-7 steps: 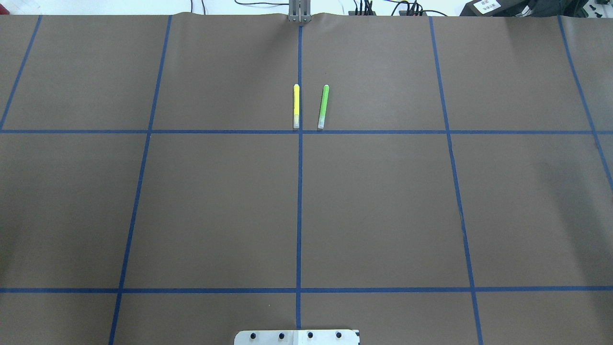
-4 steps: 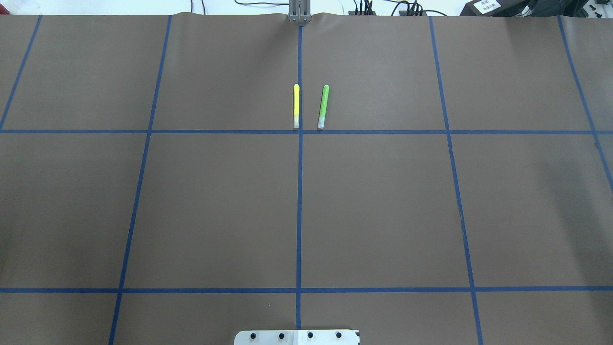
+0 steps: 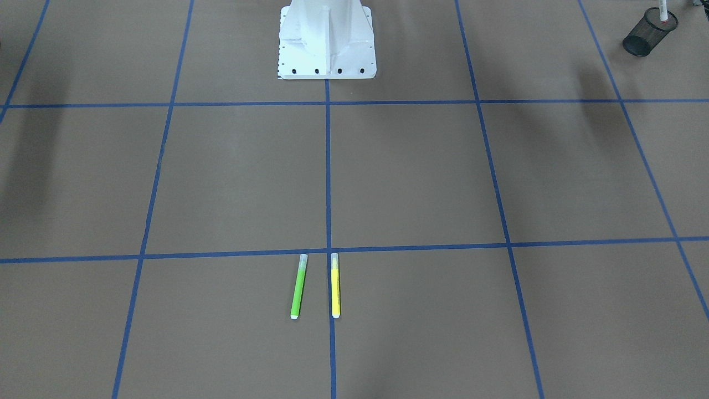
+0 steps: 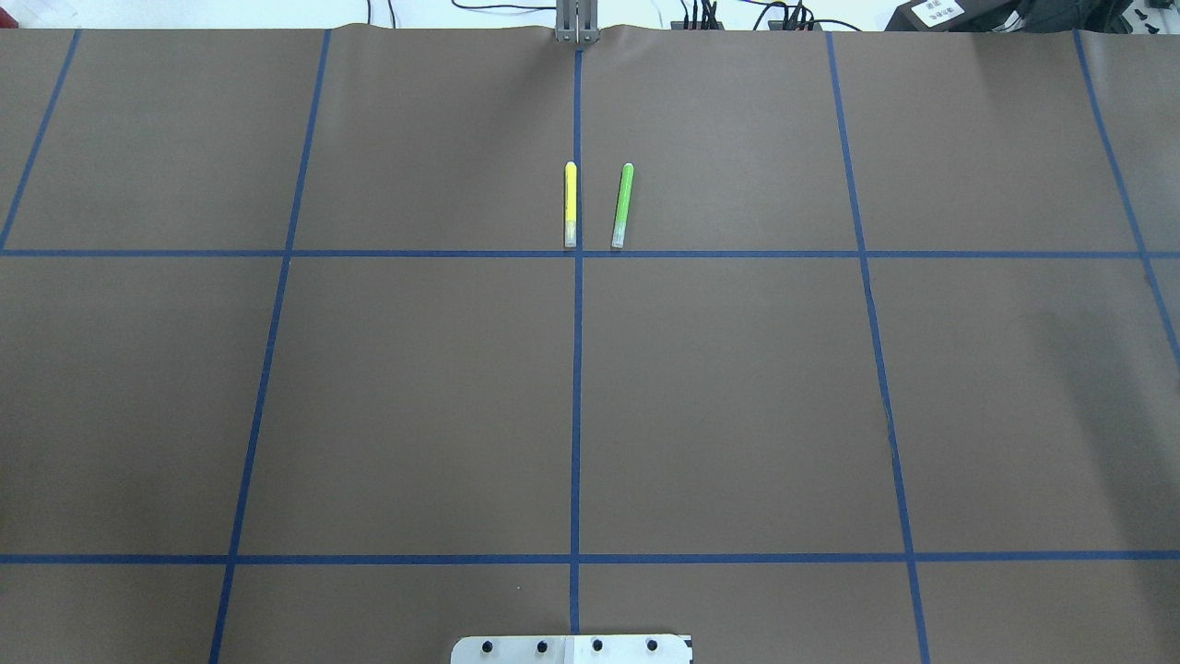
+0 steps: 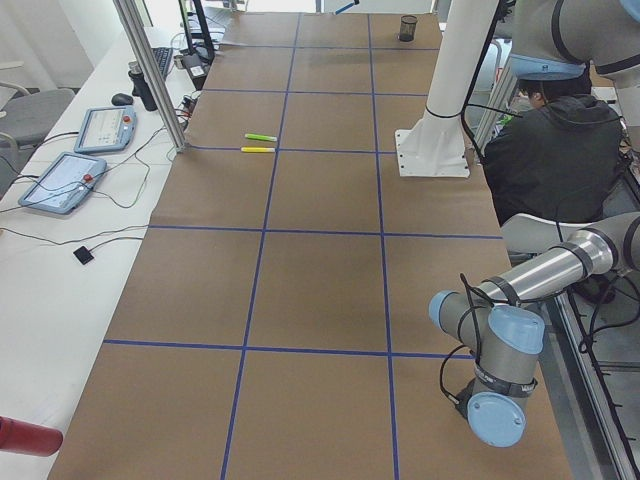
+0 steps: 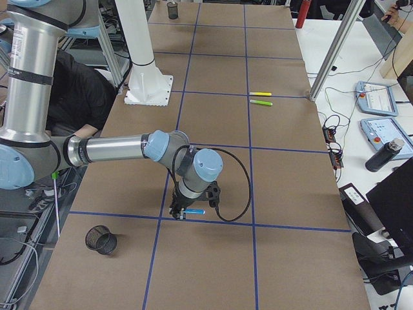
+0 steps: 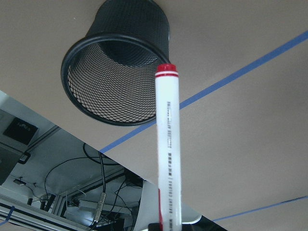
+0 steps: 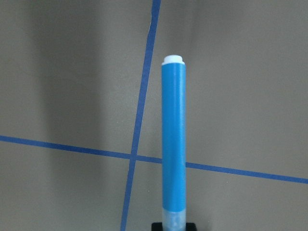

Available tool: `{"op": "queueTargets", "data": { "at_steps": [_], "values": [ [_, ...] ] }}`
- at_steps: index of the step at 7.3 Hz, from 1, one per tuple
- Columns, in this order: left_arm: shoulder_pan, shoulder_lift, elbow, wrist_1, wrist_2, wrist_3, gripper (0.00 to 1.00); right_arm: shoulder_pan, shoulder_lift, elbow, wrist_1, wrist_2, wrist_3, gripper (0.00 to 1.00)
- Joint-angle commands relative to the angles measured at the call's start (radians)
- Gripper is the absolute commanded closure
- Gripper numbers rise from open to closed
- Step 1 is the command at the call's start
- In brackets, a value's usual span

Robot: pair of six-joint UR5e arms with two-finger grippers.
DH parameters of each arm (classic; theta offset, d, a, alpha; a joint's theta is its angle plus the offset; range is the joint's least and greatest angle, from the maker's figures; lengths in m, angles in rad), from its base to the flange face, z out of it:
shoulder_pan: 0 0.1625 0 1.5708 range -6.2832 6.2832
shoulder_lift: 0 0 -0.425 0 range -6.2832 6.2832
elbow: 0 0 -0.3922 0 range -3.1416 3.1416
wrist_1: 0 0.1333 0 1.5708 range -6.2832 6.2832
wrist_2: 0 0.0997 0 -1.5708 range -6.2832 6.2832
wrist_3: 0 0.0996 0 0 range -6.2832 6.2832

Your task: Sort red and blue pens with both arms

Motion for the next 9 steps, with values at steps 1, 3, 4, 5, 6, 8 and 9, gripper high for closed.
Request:
{"op": "queueTargets", "data": {
  "at_steps": [1, 3, 4, 5, 6, 8, 9],
  "values": [
    [-0.1, 0.002, -0.001, -0.001, 0.091, -0.003, 1.0, 0.0, 0.0, 0.0, 0.0, 0.0, 0.0, 1.0],
    [-0.108, 0.0, 0.008, -0.001, 0.098, -0.005, 1.0, 0.0, 0.0, 0.001, 0.0, 0.002, 0.0, 1.0],
    [-0.108, 0.002, 0.011, 0.0, 0.098, -0.009, 1.0, 0.0, 0.0, 0.001, 0.0, 0.002, 0.0, 1.0],
    [-0.108, -0.001, 0.023, 0.0, 0.096, -0.009, 1.0, 0.0, 0.0, 0.001, 0.0, 0.002, 0.0, 1.0],
    [-0.109, -0.003, 0.026, 0.0, 0.093, -0.012, 1.0, 0.0, 0.0, 0.001, 0.0, 0.002, 0.0, 1.0],
    [-0.108, -0.012, 0.045, -0.006, 0.088, -0.012, 1.0, 0.0, 0.006, 0.001, 0.002, 0.002, 0.001, 1.0],
    [-0.108, -0.029, 0.066, -0.009, 0.088, -0.012, 1.0, 0.0, 0.006, 0.001, 0.0, 0.002, 0.001, 1.0]
  ]
}}
